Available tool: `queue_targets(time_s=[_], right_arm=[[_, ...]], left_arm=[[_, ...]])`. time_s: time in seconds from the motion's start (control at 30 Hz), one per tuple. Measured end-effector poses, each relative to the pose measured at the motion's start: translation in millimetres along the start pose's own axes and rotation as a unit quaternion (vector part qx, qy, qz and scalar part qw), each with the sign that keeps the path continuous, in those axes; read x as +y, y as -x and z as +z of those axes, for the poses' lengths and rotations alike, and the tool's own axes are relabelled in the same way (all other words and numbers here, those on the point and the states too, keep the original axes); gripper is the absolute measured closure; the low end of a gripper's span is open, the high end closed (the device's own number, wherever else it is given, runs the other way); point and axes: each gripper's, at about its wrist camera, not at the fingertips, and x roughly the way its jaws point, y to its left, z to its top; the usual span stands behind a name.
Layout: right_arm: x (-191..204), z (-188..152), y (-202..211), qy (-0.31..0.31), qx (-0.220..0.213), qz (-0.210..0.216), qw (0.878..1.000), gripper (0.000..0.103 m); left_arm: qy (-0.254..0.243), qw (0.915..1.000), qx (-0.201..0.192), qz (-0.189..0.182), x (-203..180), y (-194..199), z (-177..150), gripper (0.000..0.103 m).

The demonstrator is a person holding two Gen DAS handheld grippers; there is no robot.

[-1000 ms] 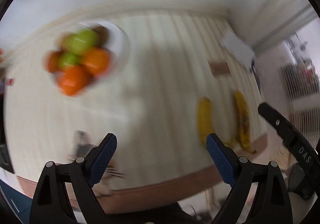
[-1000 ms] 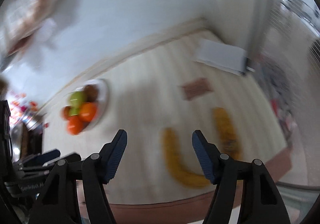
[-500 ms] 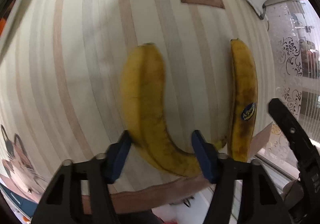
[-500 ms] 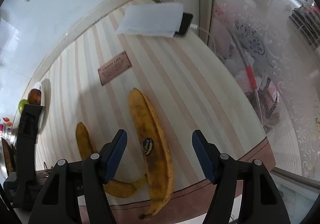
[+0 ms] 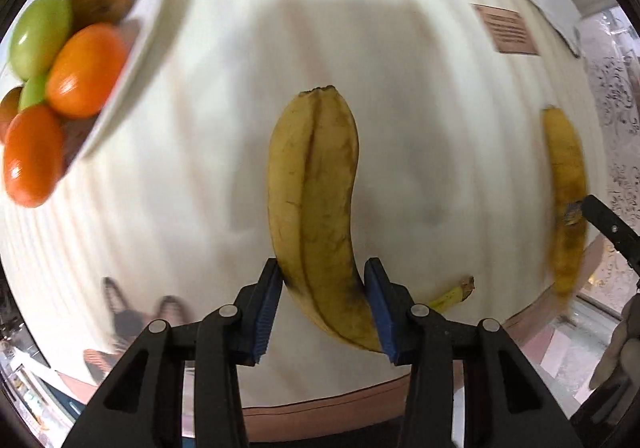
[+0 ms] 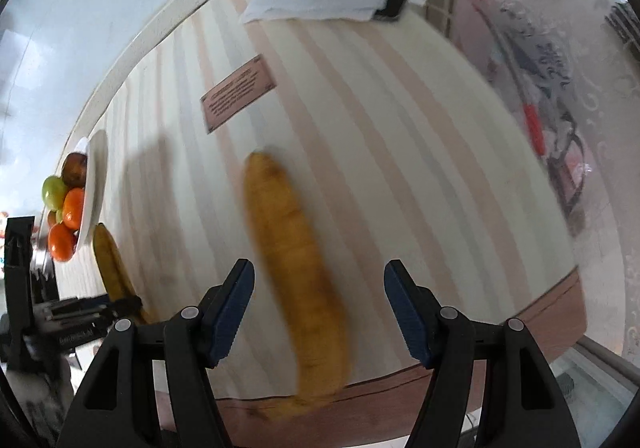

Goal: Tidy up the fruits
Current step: 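Grasp one banana with the left tool while the right tool grasps the other banana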

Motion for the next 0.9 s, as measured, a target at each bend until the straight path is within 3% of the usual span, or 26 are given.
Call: queue_targets(time_s=[0.07, 0.2, 0.37, 0.5, 0.7, 0.8, 0.9], right_arm=[[6.3, -1.1, -7.1, 0.008, 0.007, 0.000, 1.000, 0.034], [19.4, -3.1, -14.0, 0.025, 0.004, -0.042, 0.999, 0.052], [62.0, -19.9, -3.9, 0.104, -0.011, -0.073, 0.992, 0.053], [60.2, -16.8, 1.9, 0.083, -0.008, -0.042, 0.996, 0.053], [38.6, -5.3, -10.3, 0.060, 0.012, -0.047, 0.997, 0.052], [35.3, -6.3, -14.7, 0.055, 0.016, -0.047, 0.997, 0.053], [43.2, -12.9, -11.0, 0.064, 0.014, -0.041, 0.997, 0.053]], left_arm=[[-0.003, 0.9999, 0.002, 0.010, 6.4, -0.1, -2.4, 0.063], [0.000, 0.9998, 0.003, 0.020, 9.3, -4.3, -4.9, 0.065], [0.013, 0.9998, 0.005, 0.016, 11.3, -12.4, -3.9, 0.064], [0.022, 0.9997, 0.009, 0.000, 38.3, -17.1, 5.8, 0.062], [0.078, 0.9957, 0.020, -0.047, 57.1, -26.1, -16.6, 0.061], [0.089, 0.9948, 0.006, -0.049, 62.5, -27.6, -33.0, 0.063], [0.059, 0.9979, -0.006, -0.028, 55.1, -21.8, -39.9, 0.065]])
